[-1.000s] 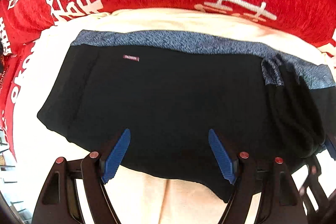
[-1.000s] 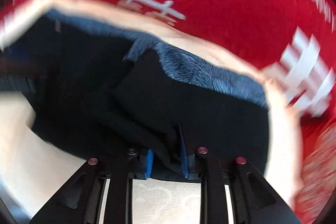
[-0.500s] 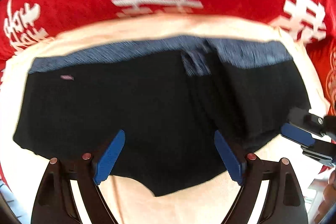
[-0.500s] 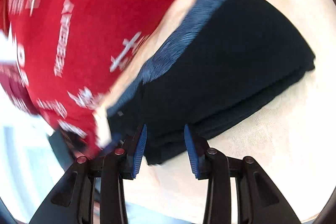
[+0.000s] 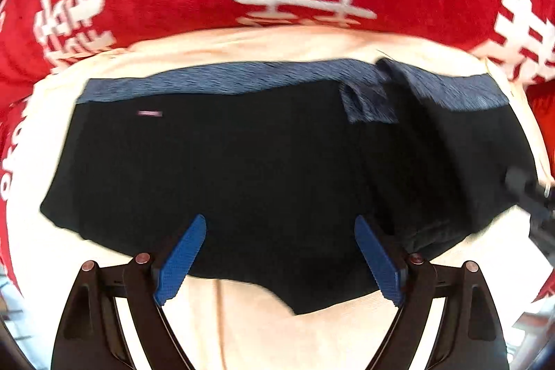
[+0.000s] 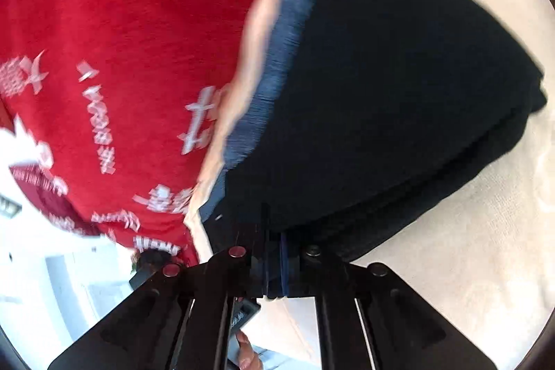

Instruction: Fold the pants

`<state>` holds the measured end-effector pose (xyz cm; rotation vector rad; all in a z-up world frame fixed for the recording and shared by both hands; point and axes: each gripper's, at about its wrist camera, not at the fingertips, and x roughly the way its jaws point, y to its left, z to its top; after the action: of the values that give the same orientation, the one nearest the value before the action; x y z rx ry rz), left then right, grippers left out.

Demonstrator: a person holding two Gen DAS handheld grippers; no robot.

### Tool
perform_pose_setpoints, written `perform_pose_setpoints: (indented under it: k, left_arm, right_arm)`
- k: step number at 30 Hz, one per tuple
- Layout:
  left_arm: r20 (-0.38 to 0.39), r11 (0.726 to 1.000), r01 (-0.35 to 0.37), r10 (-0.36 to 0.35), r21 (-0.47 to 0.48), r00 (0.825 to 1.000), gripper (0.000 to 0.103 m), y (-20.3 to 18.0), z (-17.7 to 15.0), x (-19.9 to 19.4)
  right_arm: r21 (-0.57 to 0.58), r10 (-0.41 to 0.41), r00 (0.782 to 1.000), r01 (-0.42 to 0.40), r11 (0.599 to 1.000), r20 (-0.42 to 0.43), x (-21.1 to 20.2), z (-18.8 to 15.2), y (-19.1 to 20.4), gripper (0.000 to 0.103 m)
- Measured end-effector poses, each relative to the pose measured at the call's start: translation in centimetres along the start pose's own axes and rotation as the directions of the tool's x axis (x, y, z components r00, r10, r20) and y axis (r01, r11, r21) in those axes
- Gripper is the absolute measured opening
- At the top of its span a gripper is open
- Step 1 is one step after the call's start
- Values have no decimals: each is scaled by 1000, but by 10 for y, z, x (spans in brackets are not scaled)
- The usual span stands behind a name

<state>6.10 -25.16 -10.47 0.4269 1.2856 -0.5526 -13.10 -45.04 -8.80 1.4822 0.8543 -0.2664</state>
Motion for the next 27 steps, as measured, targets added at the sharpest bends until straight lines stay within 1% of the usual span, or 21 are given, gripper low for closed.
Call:
perform_pose_setpoints:
  k: [3, 5, 6, 8, 9, 10, 11, 12, 13, 14, 15, 16, 17, 18, 20, 21, 23, 24, 25, 26, 27]
  left_arm:
    - [-19, 1000, -24, 23, -13, 1000, 89, 1, 1, 5]
    - [-35, 999, -37, 37, -9, 999, 89, -2, 3, 7]
    - [-30, 999, -33, 32, -10, 999, 89, -3, 4, 5]
    - [-14, 999, -32, 32, -7, 999, 89, -8, 8, -2]
    - [-12, 1000, -30, 30, -5, 999, 89, -9, 14, -6]
    - [-8, 1000, -28, 28, -6, 1000, 89, -11, 17, -8]
    - [-1, 1000, -24, 24, -9, 1000, 89, -14, 16, -26]
    - [9, 1000, -17, 17, -13, 1000, 89, -18, 22, -32]
    - [16, 1000, -10, 10, -16, 1000, 89, -18, 26, -32]
    - [23, 1000, 0, 0, -17, 1000, 89, -23, 32, -34]
    - [28, 1000, 14, -14, -16, 1000, 89, -31, 39, -36]
    - [28, 1000, 23, -22, -12, 999, 89, -39, 44, -35]
    - [27, 999, 31, -31, -7, 999, 89, -46, 48, -34]
    - [27, 999, 41, -41, -1, 999, 89, -56, 52, -31]
    - [20, 998, 60, -61, 11, 998, 89, -77, 58, -25]
    - [14, 997, 73, -73, 14, 997, 89, -83, 60, -20]
    - [3, 995, 99, -99, 23, 995, 89, -99, 65, -5]
    - [-3, 994, 102, -102, 30, 995, 89, -106, 65, -1]
    - [-15, 995, 94, -94, 42, 995, 89, -111, 64, 8]
    - [-32, 996, 70, -68, 55, 997, 89, -115, 62, 17]
    - [-50, 997, 44, -42, 57, 998, 89, -115, 58, 25]
  right_arm:
    - [-42, -58, 997, 56, 998, -51, 13, -13, 3, 5]
    - [-58, -125, 989, 121, 991, -76, 33, -17, -7, 5]
    - [-58, -156, 984, 151, 987, -90, 42, -17, -12, 5]
    - [-66, -155, 981, 148, 987, -118, 44, -12, -10, 6]
    - [-128, -183, 971, 164, 978, -156, 42, -10, 0, 11]
    - [-189, -206, 960, 171, 967, -189, 40, -9, 11, 21]
    - [-250, -216, 951, 159, 955, -223, 36, -8, 22, 27]
    - [-310, -205, 945, 121, 943, -255, 28, -6, 32, 39]
    - [-370, -189, 946, 82, 926, -264, 16, -1, 43, 47]
    - [-419, -187, 951, 70, 905, -246, 3, 7, 52, 51]
    - [-461, -193, 958, 77, 884, -210, -11, 17, 57, 56]
    - [-493, -205, 967, 108, 863, -148, -25, 34, 59, 58]
    - [-501, -219, 971, 146, 853, -91, -35, 51, 56, 59]
    - [-490, -240, 970, 189, 851, -44, -41, 69, 47, 59]
    - [-429, -298, 955, 268, 863, -2, -41, 101, 23, 59]
    - [-395, -305, 952, 273, 877, -18, -38, 114, 8, 59]
    - [-341, -289, 955, 249, 907, -71, -27, 130, -17, 58]
    - [-319, -263, 960, 219, 922, -100, -24, 134, -28, 52]
    - [-284, -218, 965, 170, 944, -145, -17, 137, -37, 43]
    - [-235, -173, 967, 128, 964, -185, -9, 139, -48, 41]
    - [-196, -154, 968, 115, 974, -200, -4, 141, -55, 39]
